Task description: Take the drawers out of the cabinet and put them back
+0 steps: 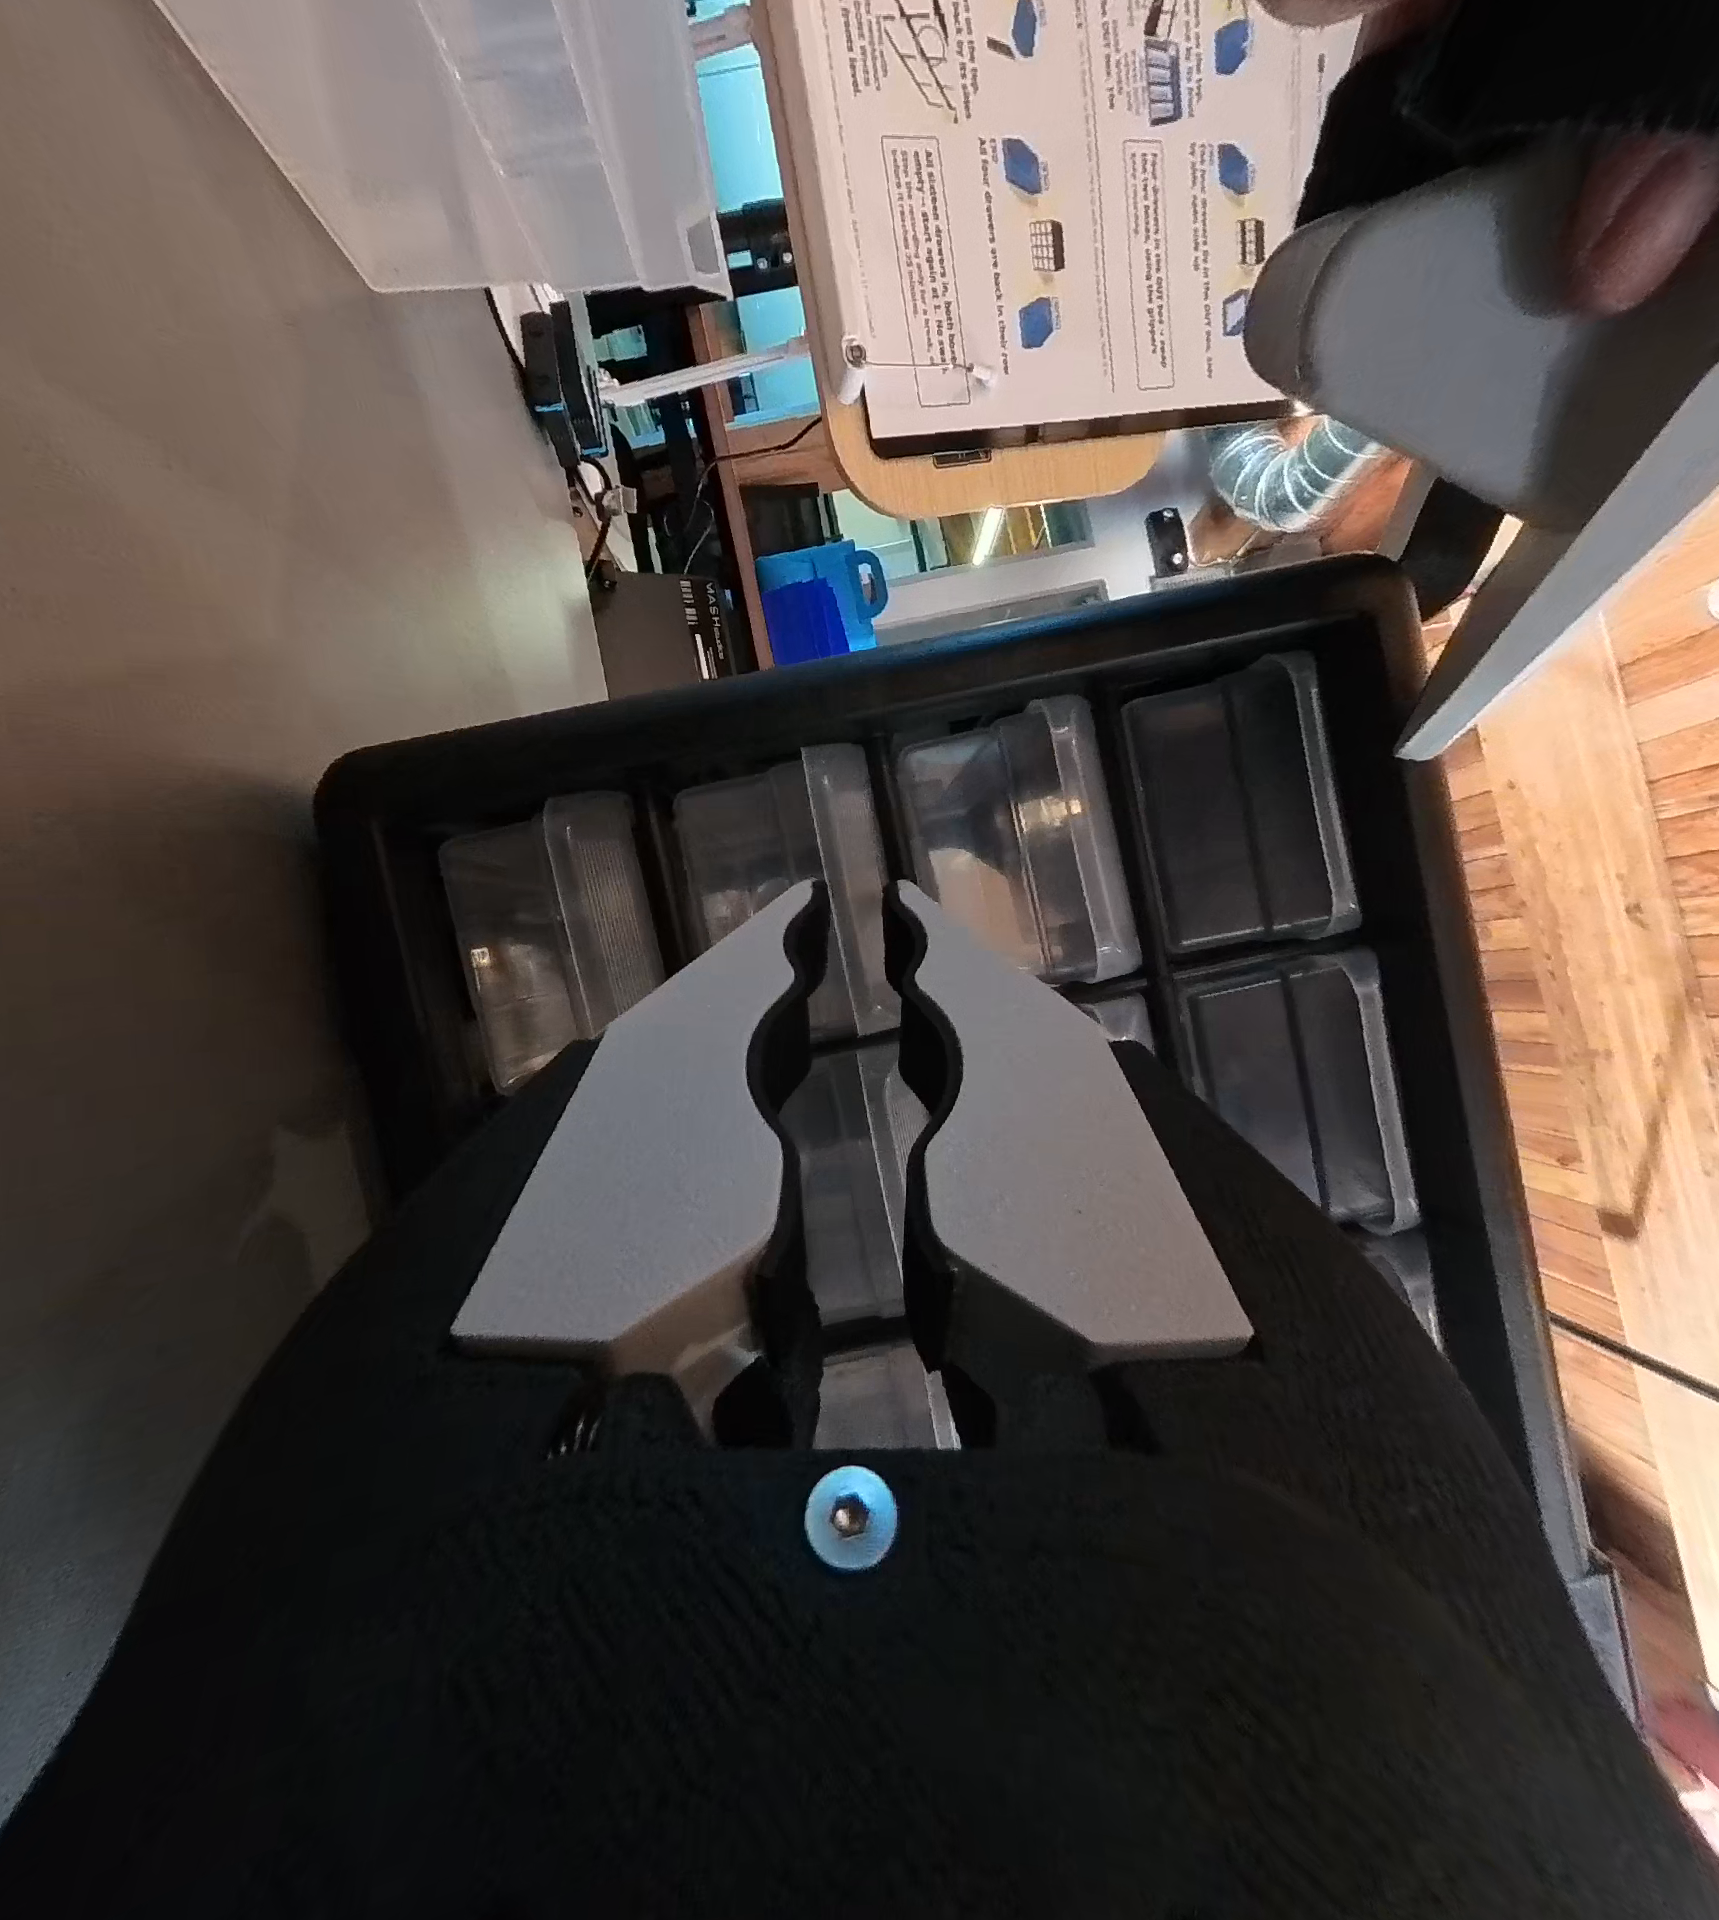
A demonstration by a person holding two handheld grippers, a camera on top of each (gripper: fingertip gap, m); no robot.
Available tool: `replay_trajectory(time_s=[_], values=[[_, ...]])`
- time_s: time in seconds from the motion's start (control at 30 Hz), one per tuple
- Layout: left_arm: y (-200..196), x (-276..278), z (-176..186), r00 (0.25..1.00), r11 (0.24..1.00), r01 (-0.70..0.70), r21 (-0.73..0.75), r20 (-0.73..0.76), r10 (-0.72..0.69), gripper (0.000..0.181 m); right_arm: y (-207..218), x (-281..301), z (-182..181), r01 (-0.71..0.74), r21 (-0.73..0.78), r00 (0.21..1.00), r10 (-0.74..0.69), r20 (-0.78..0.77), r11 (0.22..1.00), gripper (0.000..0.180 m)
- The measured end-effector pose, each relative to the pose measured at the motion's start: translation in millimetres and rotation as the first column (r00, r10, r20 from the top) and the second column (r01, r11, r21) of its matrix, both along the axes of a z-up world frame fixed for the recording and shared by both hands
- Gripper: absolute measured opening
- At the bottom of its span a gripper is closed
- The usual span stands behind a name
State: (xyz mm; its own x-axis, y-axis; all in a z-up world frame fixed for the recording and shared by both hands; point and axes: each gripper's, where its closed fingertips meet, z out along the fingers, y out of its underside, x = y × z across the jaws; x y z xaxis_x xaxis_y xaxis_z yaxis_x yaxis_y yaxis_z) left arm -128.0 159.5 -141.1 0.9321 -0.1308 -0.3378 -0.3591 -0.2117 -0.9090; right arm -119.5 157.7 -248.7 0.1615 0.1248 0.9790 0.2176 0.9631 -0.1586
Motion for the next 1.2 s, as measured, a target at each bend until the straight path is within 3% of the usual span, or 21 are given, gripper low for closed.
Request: replay_trajectory(time_s=[0.9, 1.0, 1.1, 1.2], values=[[0, 1, 0, 1.000, 1.000, 0.023, 0.017, 0.019, -0.023, 0.039, -38, 37, -5, 0.022, 0.041, 1.000, -0.023, 0.020, 0.999, 0.009], [0, 1, 1, 0.999, 0.999, 0.027, 0.021, 0.025, -0.027, 0.039, -47, 45, -9, 0.022, 0.042, 0.999, -0.024, 0.043, 0.999, 0.001], [0, 1, 1, 0.999, 0.999, 0.031, 0.024, 0.029, -0.031, 0.039, -57, 50, -8, 0.003, 0.027, 0.999, -0.004, 0.032, 1.000, 0.029], [0, 1, 1, 0.999, 0.999, 0.035, 0.027, 0.033, -0.035, 0.039, -59, 60, 0, -0.007, -0.096, 1.000, 0.006, -0.010, 0.995, 0.047]])
